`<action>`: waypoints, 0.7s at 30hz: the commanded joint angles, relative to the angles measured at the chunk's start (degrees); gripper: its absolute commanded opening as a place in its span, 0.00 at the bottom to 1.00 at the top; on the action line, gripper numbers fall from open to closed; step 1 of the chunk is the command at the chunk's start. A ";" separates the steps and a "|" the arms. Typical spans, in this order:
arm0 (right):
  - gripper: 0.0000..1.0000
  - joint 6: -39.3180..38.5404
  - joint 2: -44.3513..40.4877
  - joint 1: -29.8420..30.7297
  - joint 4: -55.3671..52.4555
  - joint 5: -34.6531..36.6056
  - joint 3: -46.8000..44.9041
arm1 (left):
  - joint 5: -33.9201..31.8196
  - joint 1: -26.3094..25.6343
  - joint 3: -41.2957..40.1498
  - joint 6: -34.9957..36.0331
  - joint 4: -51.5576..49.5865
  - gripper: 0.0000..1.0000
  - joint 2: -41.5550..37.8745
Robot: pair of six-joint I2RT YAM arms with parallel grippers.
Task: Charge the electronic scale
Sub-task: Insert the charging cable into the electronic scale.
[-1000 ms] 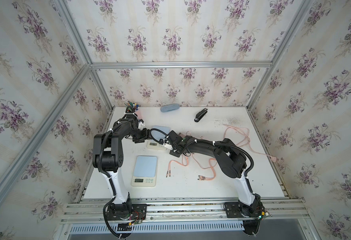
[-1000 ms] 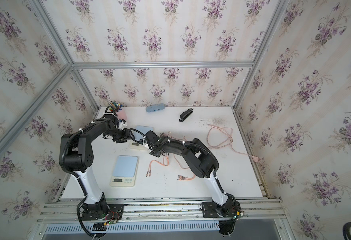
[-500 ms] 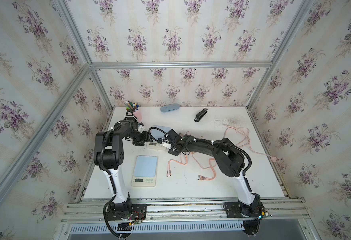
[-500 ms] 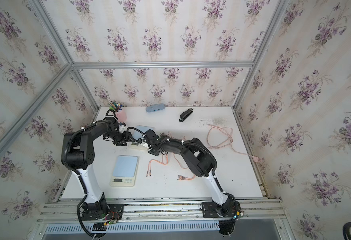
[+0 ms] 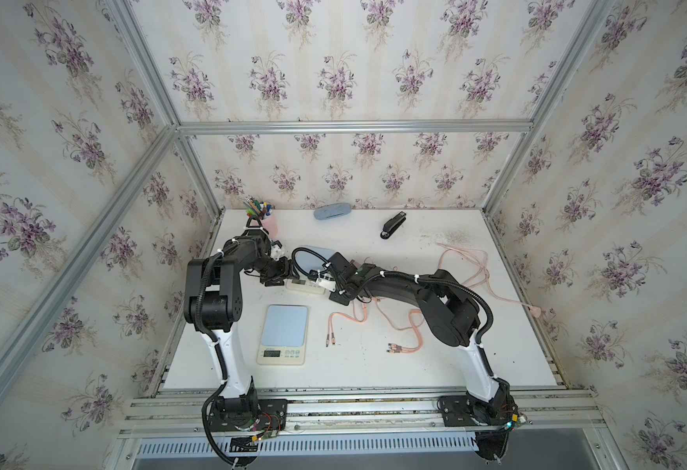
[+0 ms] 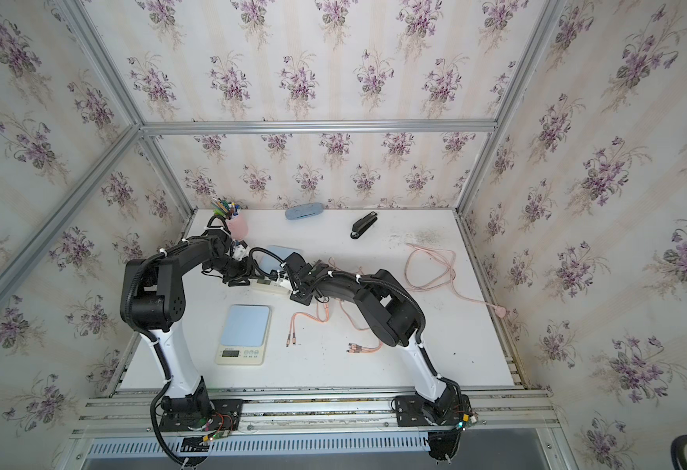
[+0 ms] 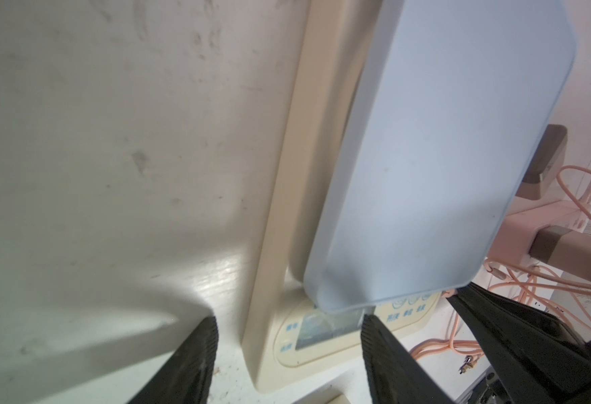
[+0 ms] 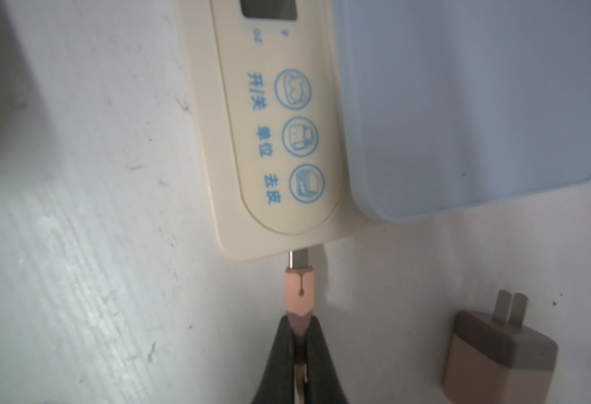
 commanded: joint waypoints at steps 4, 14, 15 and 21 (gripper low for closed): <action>0.00 -1.05 -0.45 -0.01 0.45 -2.60 0.48 | 2.44 -0.15 0.15 1.80 -1.27 0.66 0.69; 0.00 0.80 -1.01 -0.71 2.34 -4.06 -0.06 | 2.80 -0.24 0.30 2.91 -2.40 0.65 0.96; 0.00 0.80 -0.99 -0.75 2.39 -4.28 -0.23 | 3.06 -0.24 0.36 3.00 -2.45 0.65 0.95; 0.00 0.78 1.18 -0.80 0.32 -5.01 2.14 | 4.56 -0.76 0.05 3.49 -3.00 0.62 1.07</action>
